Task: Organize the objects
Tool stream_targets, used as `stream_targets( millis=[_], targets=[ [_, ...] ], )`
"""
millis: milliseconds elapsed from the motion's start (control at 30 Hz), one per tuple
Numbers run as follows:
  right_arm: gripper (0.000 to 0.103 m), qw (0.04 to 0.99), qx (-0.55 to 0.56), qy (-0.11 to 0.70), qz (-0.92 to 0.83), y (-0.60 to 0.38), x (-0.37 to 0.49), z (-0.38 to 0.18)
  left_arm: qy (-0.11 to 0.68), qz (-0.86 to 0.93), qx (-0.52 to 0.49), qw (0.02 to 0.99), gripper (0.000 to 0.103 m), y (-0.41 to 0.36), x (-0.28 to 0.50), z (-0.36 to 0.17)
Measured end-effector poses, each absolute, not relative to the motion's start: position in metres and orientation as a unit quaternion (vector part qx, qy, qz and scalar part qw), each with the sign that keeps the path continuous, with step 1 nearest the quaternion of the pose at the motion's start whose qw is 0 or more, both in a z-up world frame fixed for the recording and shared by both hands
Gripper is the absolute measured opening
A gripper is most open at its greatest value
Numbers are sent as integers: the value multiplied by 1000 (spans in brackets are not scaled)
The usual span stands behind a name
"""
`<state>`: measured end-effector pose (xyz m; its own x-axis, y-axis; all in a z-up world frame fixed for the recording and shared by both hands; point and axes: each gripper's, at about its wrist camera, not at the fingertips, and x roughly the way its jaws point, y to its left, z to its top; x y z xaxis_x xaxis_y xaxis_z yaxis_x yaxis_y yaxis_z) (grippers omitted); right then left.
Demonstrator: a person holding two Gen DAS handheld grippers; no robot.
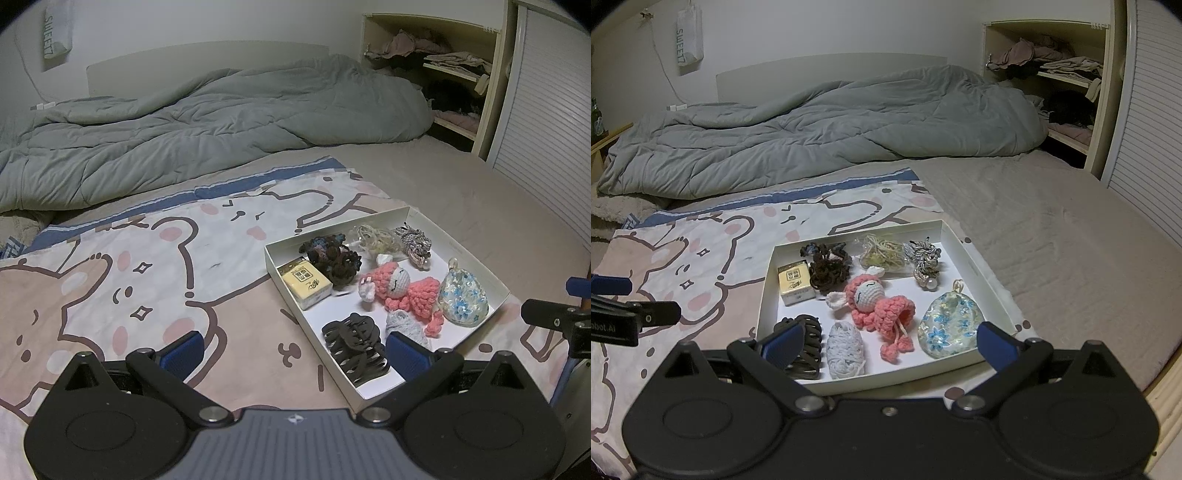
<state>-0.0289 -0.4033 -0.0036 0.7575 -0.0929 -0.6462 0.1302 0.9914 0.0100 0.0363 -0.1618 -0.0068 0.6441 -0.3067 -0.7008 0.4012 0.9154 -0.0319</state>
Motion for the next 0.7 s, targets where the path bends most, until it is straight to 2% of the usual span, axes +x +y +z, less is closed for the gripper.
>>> stream_targets(
  millis=[700],
  targets=[
    [101,937,26,343,-58,-403,-29,-5,381,-191,62,902,103,-161,38,-9]
  ],
)
